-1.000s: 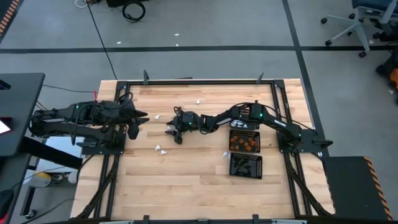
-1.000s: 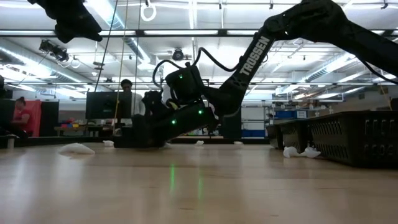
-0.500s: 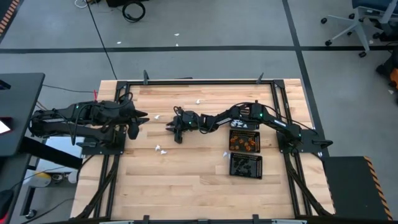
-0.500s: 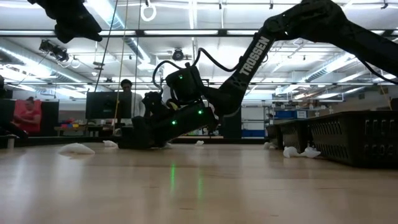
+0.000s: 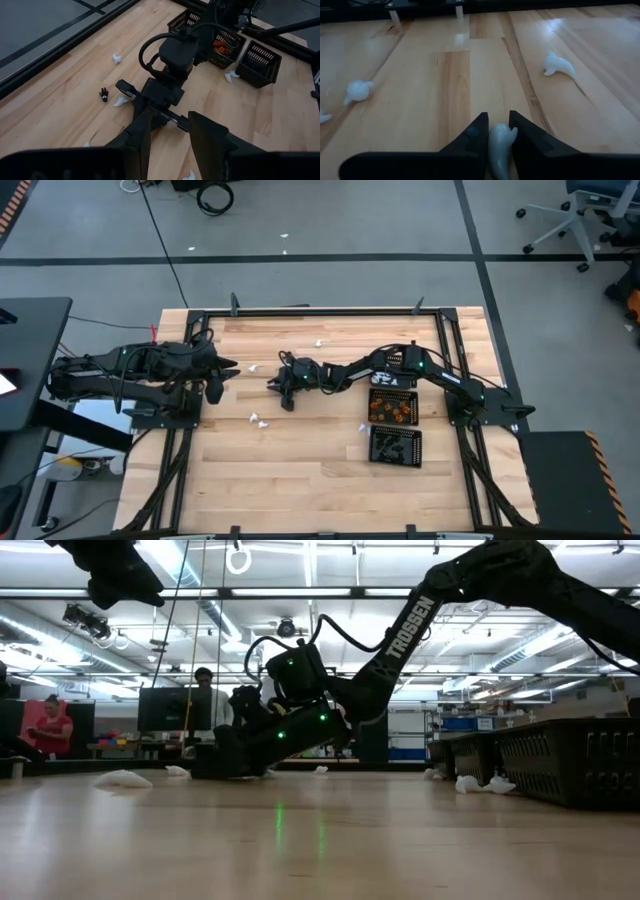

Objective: Sort Halloween decoration
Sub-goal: Put the white ghost toy into the top right black bin

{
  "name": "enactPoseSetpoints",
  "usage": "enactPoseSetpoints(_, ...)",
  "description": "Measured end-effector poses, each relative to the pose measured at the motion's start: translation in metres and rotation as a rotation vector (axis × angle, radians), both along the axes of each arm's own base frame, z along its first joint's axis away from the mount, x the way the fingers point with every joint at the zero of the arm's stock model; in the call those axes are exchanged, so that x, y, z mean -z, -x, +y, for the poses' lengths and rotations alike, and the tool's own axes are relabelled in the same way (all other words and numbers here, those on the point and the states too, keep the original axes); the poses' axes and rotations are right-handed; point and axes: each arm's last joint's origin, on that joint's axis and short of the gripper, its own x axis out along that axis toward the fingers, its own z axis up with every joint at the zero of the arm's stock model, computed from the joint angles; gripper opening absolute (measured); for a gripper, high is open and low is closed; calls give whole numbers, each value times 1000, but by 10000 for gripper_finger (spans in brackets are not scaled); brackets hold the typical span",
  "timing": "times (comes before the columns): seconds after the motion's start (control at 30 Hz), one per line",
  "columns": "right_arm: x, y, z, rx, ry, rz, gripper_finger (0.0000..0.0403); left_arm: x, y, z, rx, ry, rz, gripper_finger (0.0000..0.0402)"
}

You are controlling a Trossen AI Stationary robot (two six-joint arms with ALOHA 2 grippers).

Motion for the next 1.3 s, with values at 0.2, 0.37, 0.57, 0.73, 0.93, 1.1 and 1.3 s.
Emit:
enactPoseSetpoints(0.2,-8,1,-2,-24,-14,10,77,0,0,0,0,0,-1,116)
enactPoseSetpoints(0.37,-14,2,-2,-52,-31,32,77,0,0,0,0,0,-1,116)
enactPoseSetpoints(0.57,-22,4,-2,-56,-49,70,76,0,0,0,0,0,-2,116)
enactPoseSetpoints(0.73,-47,8,-5,-49,-45,95,76,0,0,0,0,0,-1,116)
enactPoseSetpoints(0.93,-83,17,-12,-41,-31,133,76,0,0,0,0,0,-2,116)
enactPoseSetpoints(1.1,-118,33,-17,-38,-10,200,76,0,0,0,0,0,-1,116)
enactPoseSetpoints(1.3,-150,62,-20,-21,-50,365,76,0,0,0,0,0,-1,116)
